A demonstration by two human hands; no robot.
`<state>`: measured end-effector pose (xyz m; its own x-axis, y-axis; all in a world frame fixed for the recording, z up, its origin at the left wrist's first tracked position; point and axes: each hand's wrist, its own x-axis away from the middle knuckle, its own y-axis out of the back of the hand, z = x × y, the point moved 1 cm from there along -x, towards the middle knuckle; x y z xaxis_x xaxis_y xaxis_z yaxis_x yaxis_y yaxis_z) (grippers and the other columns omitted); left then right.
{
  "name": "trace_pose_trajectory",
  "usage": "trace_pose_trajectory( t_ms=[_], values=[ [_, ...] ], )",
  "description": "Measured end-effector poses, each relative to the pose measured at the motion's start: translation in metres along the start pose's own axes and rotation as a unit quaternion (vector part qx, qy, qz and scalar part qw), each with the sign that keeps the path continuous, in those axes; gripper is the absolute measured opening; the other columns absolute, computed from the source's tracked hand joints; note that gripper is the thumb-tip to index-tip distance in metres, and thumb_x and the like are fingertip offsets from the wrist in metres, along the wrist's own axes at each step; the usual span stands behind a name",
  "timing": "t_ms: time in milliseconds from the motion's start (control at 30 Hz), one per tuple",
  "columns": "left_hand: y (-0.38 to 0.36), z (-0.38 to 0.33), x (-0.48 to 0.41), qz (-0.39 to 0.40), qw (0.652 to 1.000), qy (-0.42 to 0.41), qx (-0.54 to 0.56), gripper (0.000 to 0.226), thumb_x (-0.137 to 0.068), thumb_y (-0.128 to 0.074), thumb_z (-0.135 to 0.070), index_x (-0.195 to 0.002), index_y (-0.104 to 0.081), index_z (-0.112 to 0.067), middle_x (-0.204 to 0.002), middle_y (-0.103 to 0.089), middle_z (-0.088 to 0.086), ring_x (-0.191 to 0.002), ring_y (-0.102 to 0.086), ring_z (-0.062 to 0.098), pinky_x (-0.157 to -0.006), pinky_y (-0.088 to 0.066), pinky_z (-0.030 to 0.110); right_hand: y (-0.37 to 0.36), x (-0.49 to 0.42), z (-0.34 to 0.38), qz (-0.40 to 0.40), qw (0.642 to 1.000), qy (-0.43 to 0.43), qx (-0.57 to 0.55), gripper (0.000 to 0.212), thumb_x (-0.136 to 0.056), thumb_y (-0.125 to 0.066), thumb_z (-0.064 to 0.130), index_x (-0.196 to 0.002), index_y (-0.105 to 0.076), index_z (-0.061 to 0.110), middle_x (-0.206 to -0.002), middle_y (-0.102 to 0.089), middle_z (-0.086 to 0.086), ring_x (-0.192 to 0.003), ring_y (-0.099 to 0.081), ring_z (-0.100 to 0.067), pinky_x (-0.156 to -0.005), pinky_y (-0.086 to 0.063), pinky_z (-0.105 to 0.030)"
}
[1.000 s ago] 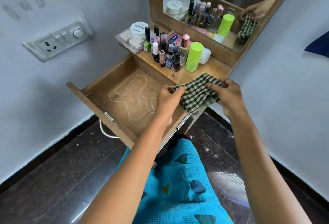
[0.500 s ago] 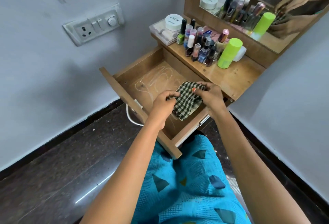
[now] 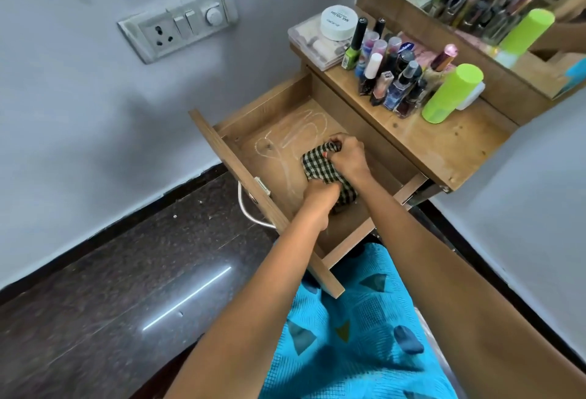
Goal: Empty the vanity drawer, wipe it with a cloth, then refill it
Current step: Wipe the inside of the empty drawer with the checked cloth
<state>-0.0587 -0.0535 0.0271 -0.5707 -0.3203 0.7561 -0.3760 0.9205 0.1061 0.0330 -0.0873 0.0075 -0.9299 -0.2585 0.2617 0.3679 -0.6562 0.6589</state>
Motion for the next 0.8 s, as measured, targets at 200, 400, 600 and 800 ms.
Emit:
trace_pose_trajectory(
  t_ms=[200, 400, 600, 800],
  values=[
    [-0.006, 0.007, -0.016, -0.021, 0.999, 0.008, -0.032, 0.047, -0.087, -0.054, -0.026, -0.128, -0.041, -0.007, -0.135, -0.028, 0.009, -0.117, -0.043, 0.026, -0.1, -0.038, 0.026, -0.006, -0.007, -0.012, 0.031, 0.998, 0.017, 0.054, 0.034, -0.087, -0.056, 0.0, -0.121, -0.057, 0.003, -0.125, -0.058, -0.014, -0.116, -0.053, -0.025, -0.095, -0.035, -0.02],
    [0.003, 0.006, -0.016, -0.058, 0.992, -0.028, -0.104, 0.043, -0.085, -0.053, -0.022, -0.121, -0.041, -0.003, -0.138, -0.026, 0.009, -0.121, -0.037, 0.028, -0.104, -0.038, 0.037, -0.014, 0.01, -0.016, -0.003, 0.974, 0.074, 0.215, 0.055, -0.09, -0.051, 0.008, -0.141, -0.031, 0.01, -0.145, -0.028, -0.014, -0.135, -0.026, -0.031, -0.11, -0.025, -0.043],
    [0.049, -0.014, 0.007, -0.206, 0.903, -0.281, -0.252, 0.037, -0.092, -0.042, -0.014, -0.128, -0.049, -0.008, -0.132, -0.05, 0.012, -0.107, -0.058, 0.032, -0.092, -0.049, 0.039, -0.031, 0.043, -0.019, 0.085, 0.932, 0.124, 0.329, 0.063, -0.098, -0.037, 0.028, -0.147, -0.006, 0.003, -0.155, -0.003, -0.015, -0.144, -0.001, -0.028, -0.117, -0.004, -0.038],
    [0.093, -0.01, -0.014, -0.345, 0.818, -0.253, -0.385, 0.054, -0.097, -0.035, -0.02, -0.144, -0.017, -0.003, -0.154, -0.014, 0.014, -0.144, -0.003, 0.028, -0.118, -0.001, 0.038, -0.041, 0.042, -0.027, 0.163, 0.896, 0.069, 0.408, 0.067, -0.1, -0.021, 0.038, -0.144, 0.015, 0.003, -0.153, 0.018, -0.016, -0.142, 0.016, -0.026, -0.116, 0.008, -0.039]
  ],
)
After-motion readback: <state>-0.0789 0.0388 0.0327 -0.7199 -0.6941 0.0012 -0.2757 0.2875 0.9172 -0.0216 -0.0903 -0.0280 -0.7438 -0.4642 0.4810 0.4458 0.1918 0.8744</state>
